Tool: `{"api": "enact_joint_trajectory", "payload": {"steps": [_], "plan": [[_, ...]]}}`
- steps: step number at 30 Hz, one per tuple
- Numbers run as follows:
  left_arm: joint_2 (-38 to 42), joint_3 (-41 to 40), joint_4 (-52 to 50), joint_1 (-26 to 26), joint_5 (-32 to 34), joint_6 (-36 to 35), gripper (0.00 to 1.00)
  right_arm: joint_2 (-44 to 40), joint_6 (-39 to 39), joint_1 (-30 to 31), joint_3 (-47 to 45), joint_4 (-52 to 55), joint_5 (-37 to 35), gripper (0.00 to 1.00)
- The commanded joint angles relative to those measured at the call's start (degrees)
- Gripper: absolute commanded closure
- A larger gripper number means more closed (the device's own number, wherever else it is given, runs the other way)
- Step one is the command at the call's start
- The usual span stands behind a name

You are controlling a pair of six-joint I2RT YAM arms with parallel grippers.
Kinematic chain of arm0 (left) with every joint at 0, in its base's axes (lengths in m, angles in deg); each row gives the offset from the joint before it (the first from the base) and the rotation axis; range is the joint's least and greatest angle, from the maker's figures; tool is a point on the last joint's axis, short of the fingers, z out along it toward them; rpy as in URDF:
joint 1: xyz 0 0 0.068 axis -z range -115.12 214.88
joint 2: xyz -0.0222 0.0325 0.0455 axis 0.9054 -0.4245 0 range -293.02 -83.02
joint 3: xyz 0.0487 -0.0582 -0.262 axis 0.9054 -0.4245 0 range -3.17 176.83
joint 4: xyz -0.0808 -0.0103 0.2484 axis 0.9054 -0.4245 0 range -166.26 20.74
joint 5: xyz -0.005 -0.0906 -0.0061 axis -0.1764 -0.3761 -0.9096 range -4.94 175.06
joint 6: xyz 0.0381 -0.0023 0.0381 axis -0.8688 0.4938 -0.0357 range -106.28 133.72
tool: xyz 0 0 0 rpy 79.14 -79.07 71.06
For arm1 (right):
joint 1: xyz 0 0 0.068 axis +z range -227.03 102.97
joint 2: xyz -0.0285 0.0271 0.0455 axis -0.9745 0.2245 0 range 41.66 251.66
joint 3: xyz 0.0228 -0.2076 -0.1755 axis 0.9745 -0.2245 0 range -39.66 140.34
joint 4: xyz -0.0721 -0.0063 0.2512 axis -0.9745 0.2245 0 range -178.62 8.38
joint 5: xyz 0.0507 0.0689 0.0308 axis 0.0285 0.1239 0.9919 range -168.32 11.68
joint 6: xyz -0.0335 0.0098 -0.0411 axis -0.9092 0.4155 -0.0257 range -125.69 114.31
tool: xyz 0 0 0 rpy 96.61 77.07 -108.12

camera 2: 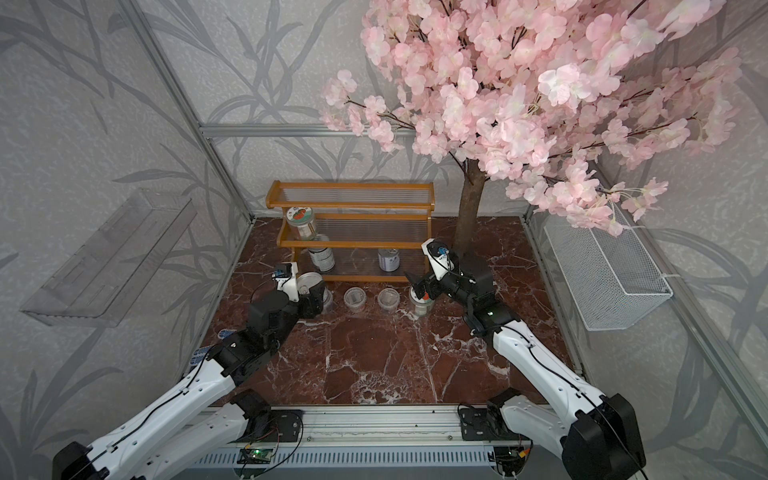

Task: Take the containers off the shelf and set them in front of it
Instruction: Place the container at the center of the board.

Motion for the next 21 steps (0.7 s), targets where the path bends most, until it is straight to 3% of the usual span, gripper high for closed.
{"api": "enact_joint_trajectory", "payload": {"steps": [1,12,21], "plan": [[1.78,-3.7,-2.61,2.47,4.87,6.7,0.28,0.68,-1.31,-0.2,2.36,0.54,1.78,0.01],[-0.75,-13.58,-1.64,8.24,9.22,16.63,0.28,2.07,-4.04,-1.11,6.53,4.55,2.96,0.01],[-3.32,-16.52,2.78,8.39,11.18,15.87,0.26,1.64,-3.12,-1.83,5.62,4.28,2.84,0.01]]}}
